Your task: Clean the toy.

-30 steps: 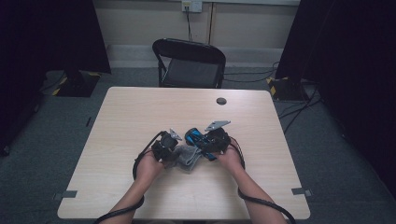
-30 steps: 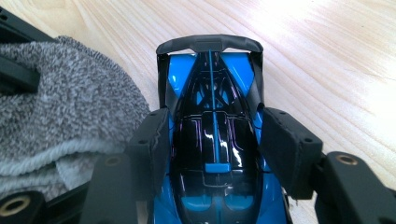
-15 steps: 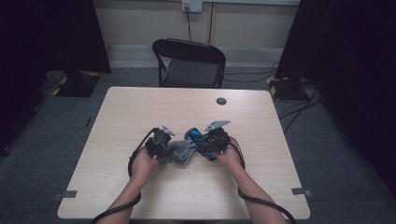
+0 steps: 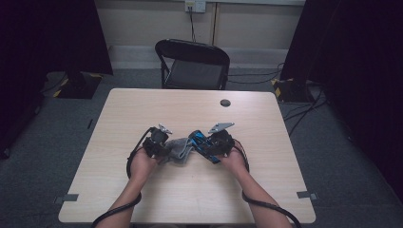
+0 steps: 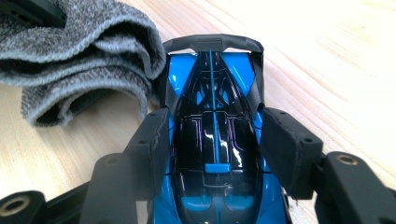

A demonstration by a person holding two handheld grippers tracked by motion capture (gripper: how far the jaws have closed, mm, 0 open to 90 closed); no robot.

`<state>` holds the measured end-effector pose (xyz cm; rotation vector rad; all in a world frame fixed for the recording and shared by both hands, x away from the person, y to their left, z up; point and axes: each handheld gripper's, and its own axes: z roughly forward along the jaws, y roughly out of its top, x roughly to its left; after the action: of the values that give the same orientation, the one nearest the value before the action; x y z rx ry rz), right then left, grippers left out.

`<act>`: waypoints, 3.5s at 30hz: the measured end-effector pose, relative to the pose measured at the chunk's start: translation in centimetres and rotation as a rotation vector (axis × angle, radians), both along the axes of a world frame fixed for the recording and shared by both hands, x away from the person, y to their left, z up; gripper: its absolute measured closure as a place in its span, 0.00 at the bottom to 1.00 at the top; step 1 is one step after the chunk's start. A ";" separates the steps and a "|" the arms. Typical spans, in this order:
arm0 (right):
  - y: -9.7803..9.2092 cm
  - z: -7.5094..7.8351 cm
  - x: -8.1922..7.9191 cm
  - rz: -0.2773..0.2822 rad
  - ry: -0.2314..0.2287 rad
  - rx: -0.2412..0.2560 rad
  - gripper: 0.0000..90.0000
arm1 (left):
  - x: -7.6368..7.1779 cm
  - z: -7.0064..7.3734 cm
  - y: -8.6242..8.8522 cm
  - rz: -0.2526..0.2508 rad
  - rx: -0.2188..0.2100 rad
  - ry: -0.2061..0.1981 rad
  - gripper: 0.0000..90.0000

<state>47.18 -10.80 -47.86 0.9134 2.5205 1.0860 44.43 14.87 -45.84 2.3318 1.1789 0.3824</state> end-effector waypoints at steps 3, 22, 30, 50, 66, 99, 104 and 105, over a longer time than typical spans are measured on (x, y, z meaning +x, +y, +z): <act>0.0 0.0 0.0 0.000 0.000 -0.001 0.48 | 0.1 0.0 0.2 0.010 -0.001 -0.004 0.83; 0.0 0.0 0.0 0.000 -0.003 0.000 0.48 | 0.2 0.2 3.0 0.090 -0.024 -0.011 0.83; -0.1 -0.1 -0.1 0.000 -0.007 0.004 0.48 | -0.3 1.1 3.8 0.101 -0.037 -0.028 0.84; 0.0 -0.1 -0.2 -0.005 -0.010 0.003 0.48 | -4.3 3.8 2.1 -0.087 -0.086 -0.055 0.83; 0.1 0.0 -0.2 -0.010 -0.007 -0.003 0.48 | -6.4 2.6 -3.0 -0.261 -0.104 -0.003 0.83; 0.1 0.0 -0.2 -0.010 -0.007 -0.008 0.48 | -6.2 0.0 -9.6 -0.393 -0.032 0.038 0.83; 0.1 0.0 -0.2 -0.010 -0.008 -0.004 0.48 | -5.9 0.0 -9.2 -0.371 -0.024 0.032 0.83; 0.1 0.0 -0.2 -0.009 -0.009 -0.005 0.48 | -5.8 0.0 -9.1 -0.369 -0.020 0.031 0.83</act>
<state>46.97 -10.70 -47.89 0.9156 2.5080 1.0783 38.62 5.74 -45.82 2.4776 0.7365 0.2015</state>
